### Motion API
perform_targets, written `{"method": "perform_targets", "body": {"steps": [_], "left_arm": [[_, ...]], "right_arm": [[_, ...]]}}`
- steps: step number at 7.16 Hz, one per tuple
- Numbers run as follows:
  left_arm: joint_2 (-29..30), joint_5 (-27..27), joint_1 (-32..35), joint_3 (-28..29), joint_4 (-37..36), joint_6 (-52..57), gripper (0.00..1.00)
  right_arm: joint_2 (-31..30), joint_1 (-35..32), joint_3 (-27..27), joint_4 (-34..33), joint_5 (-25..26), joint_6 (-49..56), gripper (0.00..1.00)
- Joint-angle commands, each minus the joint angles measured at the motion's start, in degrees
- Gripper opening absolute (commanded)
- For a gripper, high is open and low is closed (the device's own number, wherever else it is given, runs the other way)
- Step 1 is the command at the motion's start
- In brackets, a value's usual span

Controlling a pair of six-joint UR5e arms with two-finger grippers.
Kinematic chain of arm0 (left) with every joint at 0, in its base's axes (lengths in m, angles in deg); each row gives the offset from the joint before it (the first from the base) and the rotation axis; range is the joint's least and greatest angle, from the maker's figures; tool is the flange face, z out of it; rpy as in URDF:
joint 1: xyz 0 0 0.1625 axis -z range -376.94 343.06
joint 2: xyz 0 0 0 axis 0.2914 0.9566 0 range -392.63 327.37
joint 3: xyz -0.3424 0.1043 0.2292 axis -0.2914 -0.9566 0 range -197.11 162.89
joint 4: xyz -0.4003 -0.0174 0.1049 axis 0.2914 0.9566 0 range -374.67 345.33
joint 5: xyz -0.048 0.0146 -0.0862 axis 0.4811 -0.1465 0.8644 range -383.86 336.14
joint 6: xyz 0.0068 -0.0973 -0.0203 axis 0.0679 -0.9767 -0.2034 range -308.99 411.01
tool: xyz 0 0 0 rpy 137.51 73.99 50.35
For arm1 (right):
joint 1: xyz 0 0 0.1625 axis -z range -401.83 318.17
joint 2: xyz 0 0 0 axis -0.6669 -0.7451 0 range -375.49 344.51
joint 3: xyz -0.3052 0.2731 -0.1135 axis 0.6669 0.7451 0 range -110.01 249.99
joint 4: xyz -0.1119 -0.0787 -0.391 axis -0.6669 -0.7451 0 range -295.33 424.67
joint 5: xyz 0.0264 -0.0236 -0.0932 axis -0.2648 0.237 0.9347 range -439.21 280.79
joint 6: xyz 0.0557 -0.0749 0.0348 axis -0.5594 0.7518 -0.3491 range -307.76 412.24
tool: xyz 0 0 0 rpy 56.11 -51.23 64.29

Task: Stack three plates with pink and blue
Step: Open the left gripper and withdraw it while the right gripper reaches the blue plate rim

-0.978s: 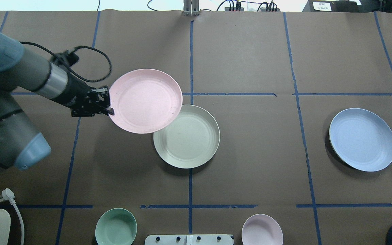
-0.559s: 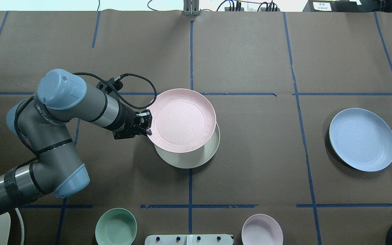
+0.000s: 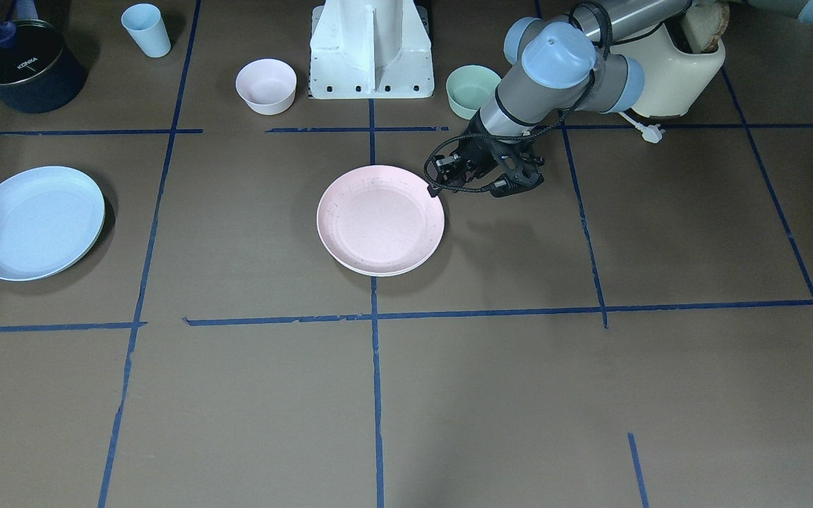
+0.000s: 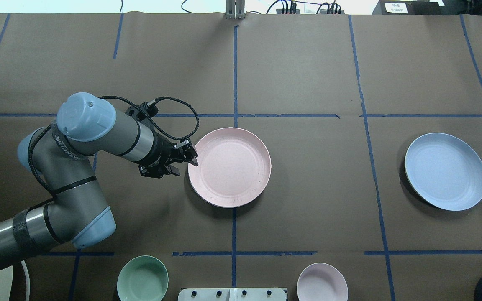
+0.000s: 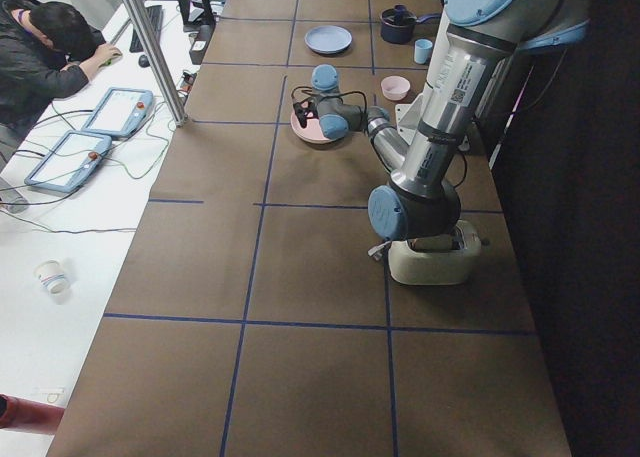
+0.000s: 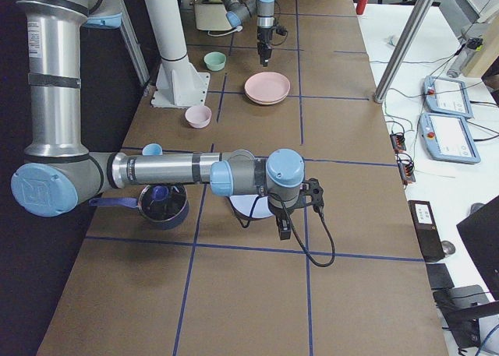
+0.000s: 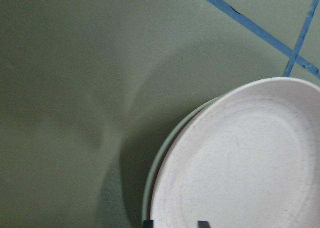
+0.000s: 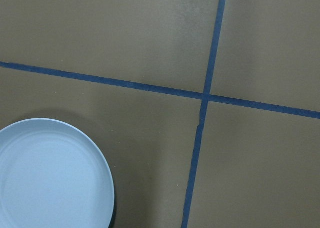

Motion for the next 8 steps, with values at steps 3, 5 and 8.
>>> {"method": "perform_targets", "body": {"steps": [3,5,8], "left_arm": [[-0.7,0.6,1.5,-2.2,-2.3,0.2,1.00],[-0.8,2.2,3.6,-8.2,-13.1,5.8,1.00],[-2.9,2.3,5.8,-18.8,-29.0,16.7,1.00]], "right_arm": [[-1.5,4.9,0.5,9.6,0.8,-12.6,1.00],[-5.0,10.7,4.3,27.1,2.8,-28.0,1.00],[-6.9,19.9,7.8,40.3,5.7,-44.6,1.00]]}}
